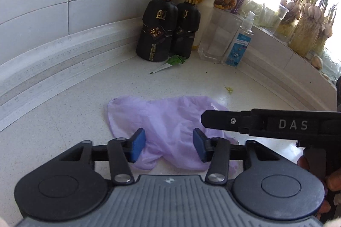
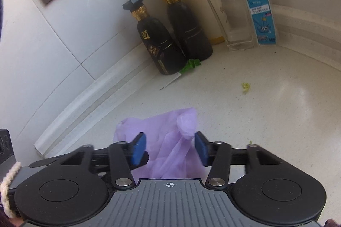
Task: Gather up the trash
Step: 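Pinch the purple glove with both tools together, then lift the purple glove and carry it down over the white bin with both tools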
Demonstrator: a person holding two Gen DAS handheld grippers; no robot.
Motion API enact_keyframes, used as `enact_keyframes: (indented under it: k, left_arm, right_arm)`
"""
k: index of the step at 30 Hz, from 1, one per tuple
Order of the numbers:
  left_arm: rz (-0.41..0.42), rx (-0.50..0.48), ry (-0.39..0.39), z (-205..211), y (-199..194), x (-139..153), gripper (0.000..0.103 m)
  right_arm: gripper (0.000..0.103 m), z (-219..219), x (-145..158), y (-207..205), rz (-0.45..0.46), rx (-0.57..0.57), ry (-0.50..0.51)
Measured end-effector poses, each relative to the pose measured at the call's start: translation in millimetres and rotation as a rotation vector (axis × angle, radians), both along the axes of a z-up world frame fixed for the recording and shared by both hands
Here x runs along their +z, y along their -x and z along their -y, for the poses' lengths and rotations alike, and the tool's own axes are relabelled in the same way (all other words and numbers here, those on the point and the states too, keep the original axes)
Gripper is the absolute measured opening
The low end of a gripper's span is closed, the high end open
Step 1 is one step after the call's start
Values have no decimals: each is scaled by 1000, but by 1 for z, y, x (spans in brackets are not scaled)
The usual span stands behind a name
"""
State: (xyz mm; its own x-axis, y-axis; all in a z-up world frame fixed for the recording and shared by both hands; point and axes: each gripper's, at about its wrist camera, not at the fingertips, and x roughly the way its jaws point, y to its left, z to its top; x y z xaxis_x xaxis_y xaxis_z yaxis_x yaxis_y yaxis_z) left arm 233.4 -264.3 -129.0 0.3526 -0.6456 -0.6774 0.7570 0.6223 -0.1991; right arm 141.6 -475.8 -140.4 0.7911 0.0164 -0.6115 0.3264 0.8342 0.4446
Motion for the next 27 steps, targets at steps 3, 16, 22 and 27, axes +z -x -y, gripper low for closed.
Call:
enact_keyframes:
  k: [3,16,22,27]
  left_arm:
    - [-3,8,-8,-3,2,-1,12]
    - [-4,45,72,-42,27,28,2]
    - [2,67,110,-65,37,46,2]
    - [6,91,121,-91,46,54,2]
  right_arm:
    - [19,-5,-4,1,-2,15,-37]
    - [4,-40,18,37,60,11,-102]
    - [4,-64,43,48,90,34,-77]
    - [4,-90,60,50,106,77,-43]
